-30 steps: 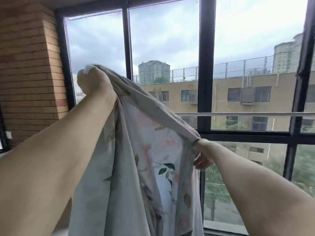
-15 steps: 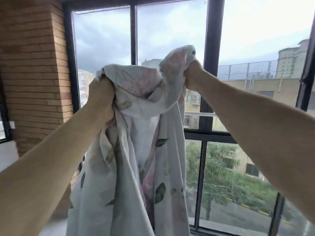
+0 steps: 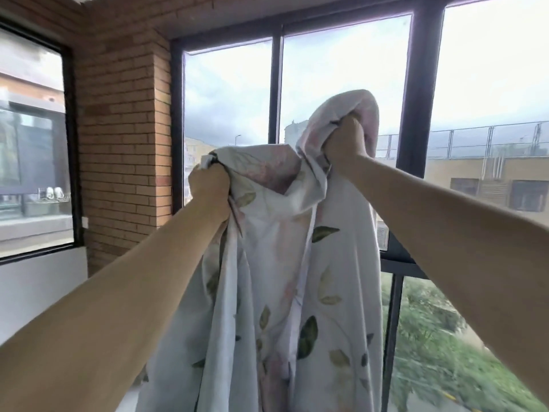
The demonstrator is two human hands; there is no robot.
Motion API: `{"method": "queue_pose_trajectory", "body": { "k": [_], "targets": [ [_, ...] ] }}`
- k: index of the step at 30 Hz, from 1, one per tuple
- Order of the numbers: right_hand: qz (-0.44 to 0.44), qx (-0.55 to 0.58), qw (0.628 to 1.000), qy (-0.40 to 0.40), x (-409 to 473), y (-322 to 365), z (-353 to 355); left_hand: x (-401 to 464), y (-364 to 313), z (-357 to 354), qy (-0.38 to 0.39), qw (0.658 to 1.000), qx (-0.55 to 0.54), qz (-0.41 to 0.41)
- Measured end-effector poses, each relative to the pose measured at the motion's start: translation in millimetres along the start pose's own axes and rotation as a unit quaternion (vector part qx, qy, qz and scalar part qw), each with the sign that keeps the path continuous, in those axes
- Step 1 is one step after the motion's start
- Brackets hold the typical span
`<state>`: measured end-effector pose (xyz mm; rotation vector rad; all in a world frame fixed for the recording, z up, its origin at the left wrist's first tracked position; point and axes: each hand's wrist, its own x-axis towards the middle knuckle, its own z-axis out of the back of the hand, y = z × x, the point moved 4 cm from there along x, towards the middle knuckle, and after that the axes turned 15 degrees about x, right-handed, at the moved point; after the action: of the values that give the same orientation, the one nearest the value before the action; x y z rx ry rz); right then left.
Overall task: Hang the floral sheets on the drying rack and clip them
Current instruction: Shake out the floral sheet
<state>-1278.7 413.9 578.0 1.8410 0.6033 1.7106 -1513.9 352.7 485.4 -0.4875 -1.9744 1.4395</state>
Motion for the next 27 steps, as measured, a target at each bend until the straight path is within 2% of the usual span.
{"method": "queue_pose_trajectory", "body": {
  "k": [2, 3, 4, 6, 7, 10, 13, 16, 21, 27],
  "targets": [
    [-0.014, -0.039, 0.999, -0.003, 6.1, -1.7, -7.2, 19.9, -2.4, -10.7, -0.003, 0.999, -0.006, -0.035],
    [0.008, -0.080, 0.997, 0.005, 11.5, -2.1, -12.6, 27.6, -7.6, -16.7, -0.005, 0.999, 0.003, -0.049],
    [0.051, -0.166, 0.985, 0.014, 17.1, 0.2, -19.3, 38.6, -11.6, -22.9, -0.004, 0.998, 0.005, -0.070],
    [0.167, -0.378, 0.910, 0.036, 32.6, 3.2, -34.3, 65.6, -24.7, -39.0, 0.003, 0.993, -0.014, -0.116],
    [0.200, -0.447, 0.870, 0.057, 49.1, -4.5, -43.5, 75.7, -33.2, -48.5, 0.005, 0.991, -0.020, -0.134],
    [0.234, -0.574, 0.779, 0.094, 80.7, -13.8, -55.4, 97.8, -61.4, -77.9, 0.006, 0.978, -0.027, -0.205],
    [0.284, -0.693, 0.656, 0.093, 115.8, -23.5, -55.5, 118.6, -84.0, -113.4, 0.029, 0.968, -0.044, -0.244],
    [0.298, -0.752, 0.581, 0.092, 151.5, -41.6, -45.9, 140.1, -95.0, -153.2, 0.050, 0.955, -0.071, -0.285],
    [0.312, -0.781, 0.534, 0.090, 193.4, -78.6, -34.2, 166.9, -86.4, -211.4, 0.097, 0.954, -0.107, -0.264],
    [0.267, -0.794, 0.529, 0.137, 234.9, -162.5, -27.2, 208.6, -37.0, -288.0, 0.126, 0.962, -0.067, -0.232]
  ]
}}
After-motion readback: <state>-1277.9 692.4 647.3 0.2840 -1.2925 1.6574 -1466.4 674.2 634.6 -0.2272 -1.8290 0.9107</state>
